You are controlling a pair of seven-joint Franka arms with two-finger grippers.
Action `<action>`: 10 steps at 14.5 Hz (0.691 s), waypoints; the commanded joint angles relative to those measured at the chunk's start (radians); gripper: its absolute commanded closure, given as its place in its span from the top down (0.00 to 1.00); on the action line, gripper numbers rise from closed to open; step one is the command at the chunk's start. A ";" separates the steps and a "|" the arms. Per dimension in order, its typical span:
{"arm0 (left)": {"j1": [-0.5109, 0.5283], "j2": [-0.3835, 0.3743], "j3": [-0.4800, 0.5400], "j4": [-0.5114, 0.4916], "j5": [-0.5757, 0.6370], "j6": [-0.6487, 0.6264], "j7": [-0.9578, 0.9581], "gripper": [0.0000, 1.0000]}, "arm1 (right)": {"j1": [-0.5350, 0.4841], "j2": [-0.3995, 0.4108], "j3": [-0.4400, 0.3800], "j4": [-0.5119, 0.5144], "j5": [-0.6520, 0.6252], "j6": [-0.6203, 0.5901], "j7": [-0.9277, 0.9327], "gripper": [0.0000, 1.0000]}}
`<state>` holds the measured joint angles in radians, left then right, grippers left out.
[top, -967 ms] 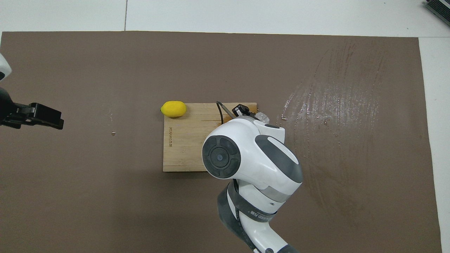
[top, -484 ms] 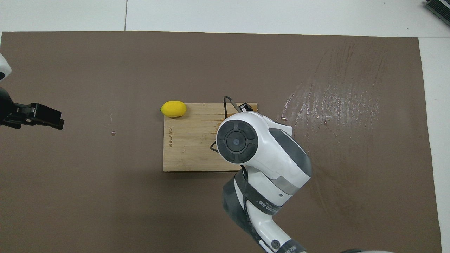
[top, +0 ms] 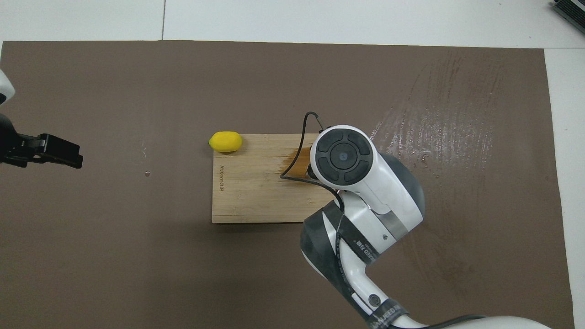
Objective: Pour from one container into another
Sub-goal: 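Tilt the plastic cup with the right gripper to pour into the metal cup, then carry the plastic cup back to its spot and lower it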
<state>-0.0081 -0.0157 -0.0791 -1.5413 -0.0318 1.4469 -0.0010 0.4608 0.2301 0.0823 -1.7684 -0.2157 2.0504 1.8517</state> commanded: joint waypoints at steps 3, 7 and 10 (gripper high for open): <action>0.000 -0.027 -0.001 -0.026 0.013 -0.006 0.001 1.00 | -0.118 0.018 0.010 -0.011 0.256 0.085 -0.014 0.00; 0.000 -0.027 -0.001 -0.026 0.013 -0.006 0.001 1.00 | -0.229 0.020 0.010 -0.035 0.453 0.086 -0.124 0.00; 0.000 -0.027 -0.001 -0.026 0.013 -0.006 0.001 1.00 | -0.355 0.012 0.010 -0.080 0.663 0.085 -0.247 0.00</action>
<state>-0.0081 -0.0157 -0.0791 -1.5413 -0.0318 1.4468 -0.0010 0.1910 0.2583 0.0783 -1.8018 0.3185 2.1123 1.6954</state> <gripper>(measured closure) 0.000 0.493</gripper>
